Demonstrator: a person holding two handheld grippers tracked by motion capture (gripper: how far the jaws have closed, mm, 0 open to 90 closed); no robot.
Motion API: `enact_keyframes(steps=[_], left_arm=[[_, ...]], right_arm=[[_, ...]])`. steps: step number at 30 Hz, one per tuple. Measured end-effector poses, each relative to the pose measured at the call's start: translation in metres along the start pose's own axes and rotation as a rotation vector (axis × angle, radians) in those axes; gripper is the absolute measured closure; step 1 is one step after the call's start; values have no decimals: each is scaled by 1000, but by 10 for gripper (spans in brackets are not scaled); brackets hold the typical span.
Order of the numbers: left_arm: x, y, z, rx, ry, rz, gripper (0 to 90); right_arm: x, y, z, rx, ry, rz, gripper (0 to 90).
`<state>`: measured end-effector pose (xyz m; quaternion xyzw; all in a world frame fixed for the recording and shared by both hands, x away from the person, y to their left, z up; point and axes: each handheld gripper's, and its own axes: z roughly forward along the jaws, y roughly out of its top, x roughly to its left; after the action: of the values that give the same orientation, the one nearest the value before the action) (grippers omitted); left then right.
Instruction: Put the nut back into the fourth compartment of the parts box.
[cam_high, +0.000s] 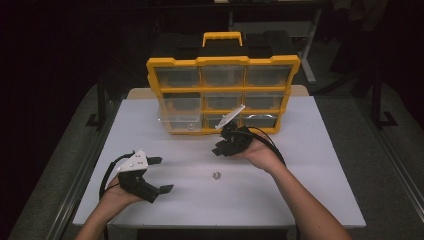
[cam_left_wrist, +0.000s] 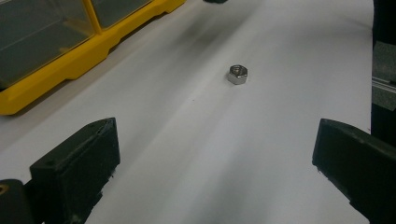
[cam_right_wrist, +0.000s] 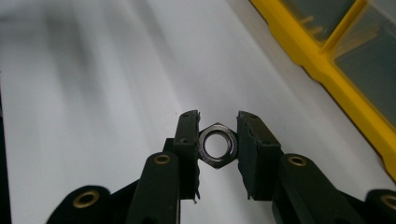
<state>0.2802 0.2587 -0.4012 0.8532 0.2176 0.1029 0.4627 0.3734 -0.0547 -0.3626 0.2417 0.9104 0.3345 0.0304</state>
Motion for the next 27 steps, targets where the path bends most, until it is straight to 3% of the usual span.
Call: enact_keyframes(steps=[15, 18, 23, 27], left_arm=[[0, 0, -1, -1, -2, -3, 10], [0, 0, -1, -2, -1, -3, 10], [0, 0, -1, -2, -2, -3, 10], [0, 0, -1, -1, -2, -4, 10]], right_arm=[[-2, 25, -27, -42, 3, -6, 689], [-5, 30, -33, -52, -6, -32, 689], [-4, 39, -42, -64, -3, -20, 689], [-4, 47, -48, -72, -13, -40, 689]])
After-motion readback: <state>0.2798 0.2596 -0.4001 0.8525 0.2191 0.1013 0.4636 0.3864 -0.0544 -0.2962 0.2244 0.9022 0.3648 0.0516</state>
